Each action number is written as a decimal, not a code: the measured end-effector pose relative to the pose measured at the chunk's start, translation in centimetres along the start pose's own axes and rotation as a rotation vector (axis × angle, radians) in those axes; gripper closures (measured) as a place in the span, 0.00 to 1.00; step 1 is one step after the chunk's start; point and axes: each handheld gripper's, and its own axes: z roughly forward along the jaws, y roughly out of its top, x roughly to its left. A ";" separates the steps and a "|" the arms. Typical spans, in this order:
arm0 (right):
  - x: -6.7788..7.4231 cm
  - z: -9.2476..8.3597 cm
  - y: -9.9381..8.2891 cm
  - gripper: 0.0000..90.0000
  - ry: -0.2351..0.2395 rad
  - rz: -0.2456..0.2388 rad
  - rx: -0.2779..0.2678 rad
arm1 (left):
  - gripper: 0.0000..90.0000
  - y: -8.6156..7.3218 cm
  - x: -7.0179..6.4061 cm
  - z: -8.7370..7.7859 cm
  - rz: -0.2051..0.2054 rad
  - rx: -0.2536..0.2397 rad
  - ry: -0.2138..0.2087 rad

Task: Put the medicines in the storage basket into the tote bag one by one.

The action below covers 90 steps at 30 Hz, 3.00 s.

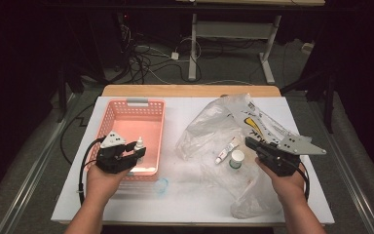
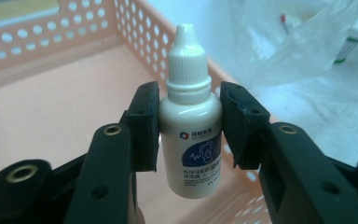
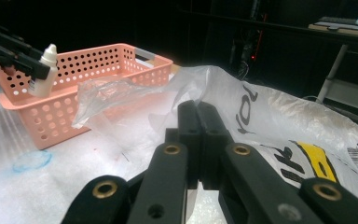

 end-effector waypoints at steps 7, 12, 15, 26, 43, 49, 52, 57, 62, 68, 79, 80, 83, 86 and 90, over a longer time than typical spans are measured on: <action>0.0 0.0 0.0 1.00 -0.001 0.000 0.001 | 0.64 0.9 -2.7 -0.5 0.049 -0.061 -0.064; 0.0 0.0 0.0 1.00 0.001 -0.003 0.000 | 0.64 1.8 -4.9 -0.4 0.088 -0.084 -0.122; 0.0 0.0 0.0 1.00 0.000 -0.002 -0.001 | 0.64 2.0 -5.9 0.1 0.101 -0.082 -0.149; 0.2 0.0 0.1 1.00 0.002 -0.006 -0.005 | 0.64 2.6 -9.1 3.2 0.144 -0.037 -0.212; 0.3 0.1 0.2 1.00 0.011 -0.002 -0.007 | 0.64 4.1 -13.7 8.9 0.187 -0.020 -0.247; 0.4 0.2 0.3 1.00 0.015 -0.004 -0.011 | 0.64 4.9 -14.7 11.0 0.195 -0.021 -0.228; 0.4 0.2 0.3 1.00 0.016 -0.003 -0.011 | 0.64 5.2 -14.8 12.3 0.192 -0.019 -0.213; 0.4 0.3 0.3 1.00 0.019 -0.002 -0.011 | 0.64 5.4 -14.7 14.5 0.213 -0.013 -0.166; 0.3 0.5 0.2 1.00 0.022 -0.001 -0.008 | 0.64 5.7 -14.1 16.4 0.204 -0.023 -0.137; 0.4 0.7 0.1 1.00 0.027 0.001 -0.005 | 0.64 6.1 -13.2 18.3 0.182 -0.018 -0.092; 0.3 0.8 0.0 1.00 0.032 -0.001 0.000 | 0.63 5.9 -12.7 21.3 0.151 -0.002 -0.082; 0.3 0.8 0.0 1.00 0.034 -0.001 0.001 | 0.63 5.9 -12.7 21.4 0.143 -0.008 -0.090; 0.3 0.6 -0.1 1.00 0.031 0.002 -0.002 | 0.62 6.0 -12.7 21.4 0.120 -0.011 -0.101; 0.3 0.4 0.0 1.00 0.029 0.002 -0.003 | 0.54 6.1 -12.7 21.1 0.120 0.001 -0.094; 0.4 0.4 0.0 1.00 0.032 -0.003 -0.006 | 0.49 6.2 -12.8 20.4 0.124 0.025 -0.098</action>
